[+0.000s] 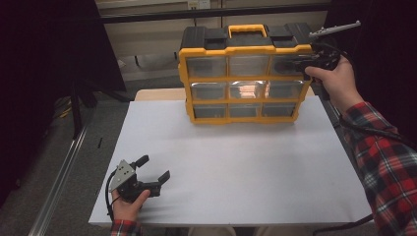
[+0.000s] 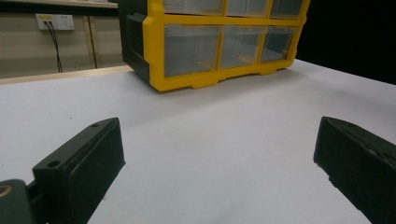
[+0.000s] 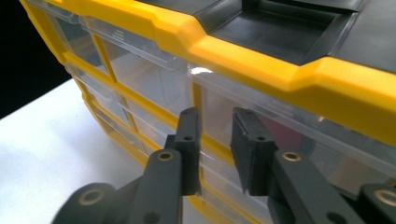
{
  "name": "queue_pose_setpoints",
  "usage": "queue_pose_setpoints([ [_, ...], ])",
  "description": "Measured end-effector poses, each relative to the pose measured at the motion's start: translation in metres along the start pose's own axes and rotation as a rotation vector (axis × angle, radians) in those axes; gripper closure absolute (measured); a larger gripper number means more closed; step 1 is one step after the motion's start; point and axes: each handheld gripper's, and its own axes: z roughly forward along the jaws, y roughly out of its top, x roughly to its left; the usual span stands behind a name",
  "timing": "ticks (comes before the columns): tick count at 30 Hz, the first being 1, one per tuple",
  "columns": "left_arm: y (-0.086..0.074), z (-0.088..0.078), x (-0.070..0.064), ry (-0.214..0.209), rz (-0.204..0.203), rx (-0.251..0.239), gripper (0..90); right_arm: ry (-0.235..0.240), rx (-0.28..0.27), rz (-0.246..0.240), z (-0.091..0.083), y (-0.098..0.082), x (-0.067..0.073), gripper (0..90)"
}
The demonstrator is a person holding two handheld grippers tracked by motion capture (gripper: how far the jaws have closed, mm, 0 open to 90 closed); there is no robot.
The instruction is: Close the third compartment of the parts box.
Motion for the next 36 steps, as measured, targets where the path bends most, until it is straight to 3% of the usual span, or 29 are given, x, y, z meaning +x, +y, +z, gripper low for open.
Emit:
queue_pose_setpoints([
  [4,0.0,0.001,0.001,0.006,0.007,0.005,1.7,-0.005,-0.024,0.001,-0.002,-0.004,0.003,55.3],
  [5,0.0,0.001,0.0,0.009,-0.006,-0.003,1.7,0.001,-0.029,-0.002,-0.003,-0.005,0.004,53.4],
  [16,0.0,0.0,0.001,-0.005,0.015,0.001,1.7,0.052,-0.082,0.0,-0.01,-0.03,0.023,28.3],
  [25,0.0,0.001,0.001,0.0,0.019,0.01,1.7,0.065,-0.113,-0.006,-0.016,-0.055,0.036,18.2],
  [36,0.0,0.001,0.001,0.001,0.021,0.011,1.7,0.104,-0.146,0.014,-0.017,-0.086,0.047,12.5],
])
